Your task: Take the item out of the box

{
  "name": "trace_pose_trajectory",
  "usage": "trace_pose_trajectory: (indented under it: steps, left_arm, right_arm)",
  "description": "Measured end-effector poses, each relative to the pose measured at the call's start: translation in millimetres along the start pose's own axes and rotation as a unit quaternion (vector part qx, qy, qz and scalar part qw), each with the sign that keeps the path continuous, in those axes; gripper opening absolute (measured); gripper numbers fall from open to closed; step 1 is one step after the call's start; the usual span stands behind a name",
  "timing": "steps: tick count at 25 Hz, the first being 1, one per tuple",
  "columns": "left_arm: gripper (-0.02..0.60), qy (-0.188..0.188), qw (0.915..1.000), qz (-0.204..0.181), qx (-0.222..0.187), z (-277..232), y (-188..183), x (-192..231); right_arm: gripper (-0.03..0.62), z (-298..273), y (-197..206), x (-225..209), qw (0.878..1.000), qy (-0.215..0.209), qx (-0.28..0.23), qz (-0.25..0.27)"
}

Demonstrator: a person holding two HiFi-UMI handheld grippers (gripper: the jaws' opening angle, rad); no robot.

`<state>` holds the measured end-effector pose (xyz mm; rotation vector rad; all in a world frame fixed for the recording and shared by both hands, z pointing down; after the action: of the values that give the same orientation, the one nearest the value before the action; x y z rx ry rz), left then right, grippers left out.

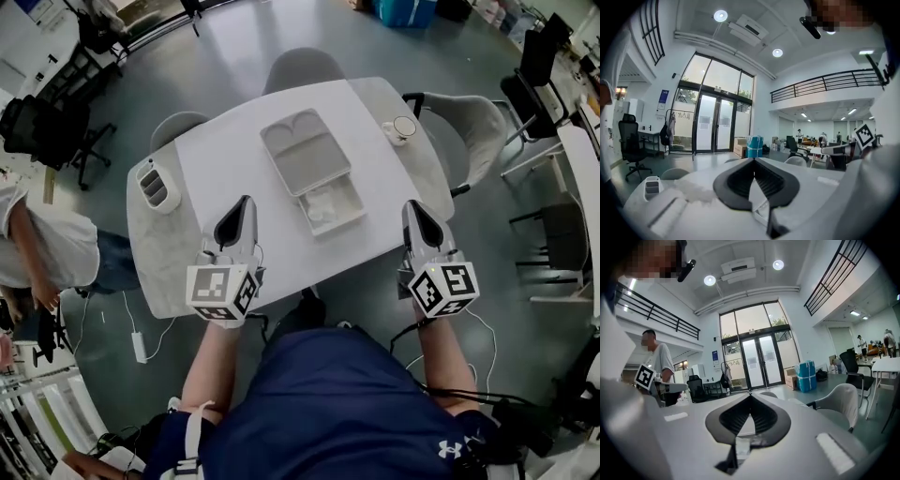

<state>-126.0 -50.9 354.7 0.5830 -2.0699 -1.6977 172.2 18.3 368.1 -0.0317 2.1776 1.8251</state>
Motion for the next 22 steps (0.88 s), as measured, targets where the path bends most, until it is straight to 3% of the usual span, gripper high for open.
trace_pose_trajectory:
  steps: [9,14,18,22]
  left_arm:
    - [0.003,0.015,0.9991,0.012,0.038,-43,32,45]
    - [0.003,0.014,0.998,0.011,0.061,-60,50,49]
    - [0.003,-0.008,0.9957,0.021,0.09,-66,66,44]
    - [0.003,-0.025,0.9917,0.034,0.122,-68,90,40]
  right_arm:
    - [0.003,-87,24,17,0.997,-0.023,0.062,0.031]
    - [0.003,-123,59,19,0.988,-0.067,0.127,0.061]
    - [0.028,-150,100,21,0.96,-0.138,0.214,0.113]
    - [0.038,-169,139,30,0.914,-0.218,0.289,0.183]
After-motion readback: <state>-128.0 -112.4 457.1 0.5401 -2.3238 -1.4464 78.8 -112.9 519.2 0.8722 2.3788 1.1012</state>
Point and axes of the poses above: the fingertips, and each gripper's own axes: z backward along the fingers, x to its left, y out of its underside, the point moved 3 cm from there along z, backward along the fingers, and after that the axes turned 1 degree about -z, right-handed, at the moved point
